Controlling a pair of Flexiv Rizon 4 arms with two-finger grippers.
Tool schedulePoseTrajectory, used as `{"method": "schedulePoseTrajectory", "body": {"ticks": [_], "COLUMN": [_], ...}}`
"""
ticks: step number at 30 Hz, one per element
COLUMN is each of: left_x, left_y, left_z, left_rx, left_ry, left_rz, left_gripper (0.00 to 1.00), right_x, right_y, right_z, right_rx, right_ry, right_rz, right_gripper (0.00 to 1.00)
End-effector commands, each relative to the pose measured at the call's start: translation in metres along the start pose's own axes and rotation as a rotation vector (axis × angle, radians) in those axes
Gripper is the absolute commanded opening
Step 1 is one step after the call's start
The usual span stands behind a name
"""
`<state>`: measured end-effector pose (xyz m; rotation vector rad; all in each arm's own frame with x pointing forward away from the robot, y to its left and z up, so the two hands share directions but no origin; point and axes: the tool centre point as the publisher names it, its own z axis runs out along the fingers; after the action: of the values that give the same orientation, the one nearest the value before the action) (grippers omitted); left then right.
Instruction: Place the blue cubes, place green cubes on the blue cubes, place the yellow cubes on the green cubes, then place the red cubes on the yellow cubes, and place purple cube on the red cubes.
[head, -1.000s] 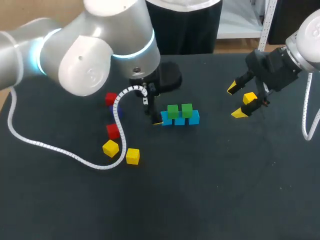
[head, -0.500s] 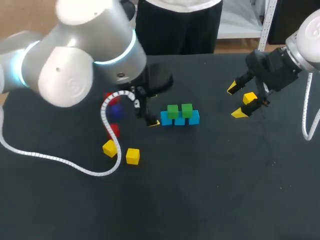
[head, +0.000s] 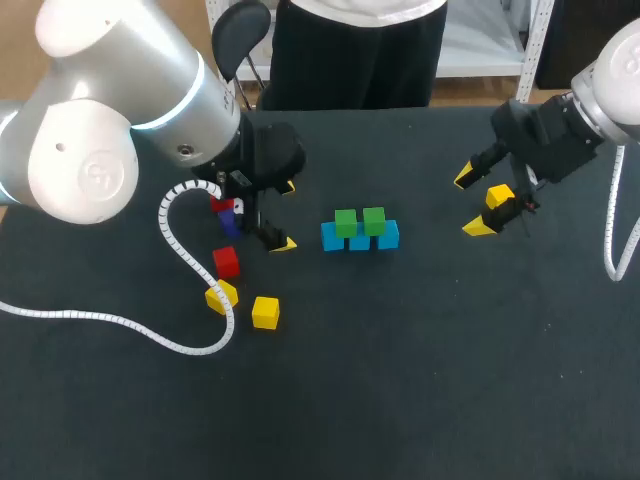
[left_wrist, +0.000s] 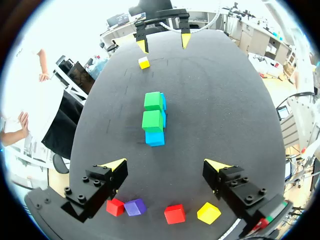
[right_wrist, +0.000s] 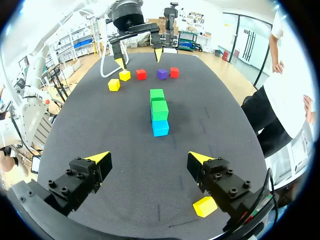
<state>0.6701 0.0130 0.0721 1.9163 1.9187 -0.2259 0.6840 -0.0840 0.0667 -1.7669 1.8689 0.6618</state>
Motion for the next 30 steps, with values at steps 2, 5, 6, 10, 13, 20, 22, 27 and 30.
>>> {"method": "schedulePoseTrajectory", "body": {"ticks": [2, 5, 6, 10, 13, 20, 22, 27, 30], "left_x": [-0.001, 0.0, 0.0, -0.001, -0.002, 0.001, 0.004, 0.011, 0.013], "left_y": [0.005, 0.007, 0.008, 0.01, 0.01, 0.008, 0.007, 0.005, 0.003], "left_z": [-0.002, -0.003, -0.004, -0.004, -0.005, -0.009, -0.011, -0.014, -0.014], "left_rx": [0.022, 0.031, 0.031, 0.041, 0.047, 0.058, 0.061, 0.057, 0.054], "left_ry": [0.003, -0.003, -0.002, -0.006, -0.004, 0.01, 0.013, 0.016, 0.018], "left_rz": [0.007, 0.008, 0.007, 0.012, 0.017, 0.017, 0.014, -0.002, -0.013], "left_gripper": [1.0, 1.0, 1.0, 1.0, 1.0, 1.0, 1.0, 1.0, 1.0], "right_x": [0.0, 0.0, 0.0, 0.0, 0.0, 0.0, 0.0, 0.0, 0.0], "right_y": [0.0, 0.0, 0.0, 0.0, 0.0, 0.0, 0.0, 0.0, 0.0], "right_z": [0.0, 0.0, 0.0, 0.0, 0.0, 0.0, 0.0, 0.0, 0.0], "right_rx": [0.0, 0.0, 0.0, 0.0, 0.0, 0.0, 0.0, 0.0, 0.0], "right_ry": [-0.002, -0.002, -0.002, -0.002, -0.002, -0.002, -0.002, -0.002, -0.002], "right_rz": [-0.001, -0.001, -0.001, -0.001, -0.001, -0.001, -0.001, -0.001, -0.001], "right_gripper": [1.0, 1.0, 1.0, 1.0, 1.0, 1.0, 1.0, 1.0, 1.0]}}
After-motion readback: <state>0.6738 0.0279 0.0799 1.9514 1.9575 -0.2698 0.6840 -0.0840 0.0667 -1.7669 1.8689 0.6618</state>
